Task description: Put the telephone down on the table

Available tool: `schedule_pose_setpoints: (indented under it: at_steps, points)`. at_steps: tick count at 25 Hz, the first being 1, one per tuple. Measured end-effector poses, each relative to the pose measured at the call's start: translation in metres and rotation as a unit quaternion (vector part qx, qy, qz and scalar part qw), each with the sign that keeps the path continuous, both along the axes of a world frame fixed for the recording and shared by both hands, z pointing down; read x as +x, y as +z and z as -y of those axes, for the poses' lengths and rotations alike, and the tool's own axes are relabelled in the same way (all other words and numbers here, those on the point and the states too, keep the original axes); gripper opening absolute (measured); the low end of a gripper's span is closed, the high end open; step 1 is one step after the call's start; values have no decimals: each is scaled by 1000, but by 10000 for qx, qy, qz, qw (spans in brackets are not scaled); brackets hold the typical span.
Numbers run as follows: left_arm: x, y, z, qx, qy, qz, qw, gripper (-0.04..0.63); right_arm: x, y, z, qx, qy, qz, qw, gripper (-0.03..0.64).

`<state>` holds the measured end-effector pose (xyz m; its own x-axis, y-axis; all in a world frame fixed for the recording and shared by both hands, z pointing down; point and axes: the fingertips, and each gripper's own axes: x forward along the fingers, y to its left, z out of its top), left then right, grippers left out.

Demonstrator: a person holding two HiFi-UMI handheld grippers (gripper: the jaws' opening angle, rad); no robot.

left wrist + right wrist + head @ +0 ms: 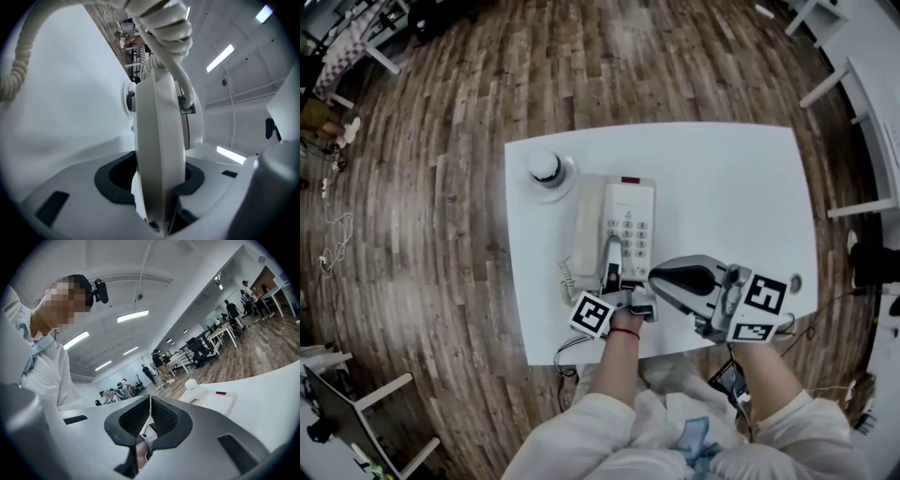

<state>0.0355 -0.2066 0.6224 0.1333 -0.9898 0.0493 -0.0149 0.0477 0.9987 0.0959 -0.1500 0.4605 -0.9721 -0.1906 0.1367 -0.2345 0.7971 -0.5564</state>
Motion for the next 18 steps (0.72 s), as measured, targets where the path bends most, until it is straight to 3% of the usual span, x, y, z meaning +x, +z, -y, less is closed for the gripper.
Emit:
schedule_pose_setpoints:
  at_steps: [12, 15, 18]
  points:
    - [4, 25, 17, -128, -520, 69, 9985, 169, 12, 30, 4, -87, 48, -225, 9997, 34]
    - [4, 31, 19, -142, -523, 123, 9985, 169, 20, 50, 14, -235, 327, -437, 9982, 34]
    - [3, 36, 16, -129, -544, 53, 9984, 169, 34, 80, 35, -695, 813, -590, 9925, 34]
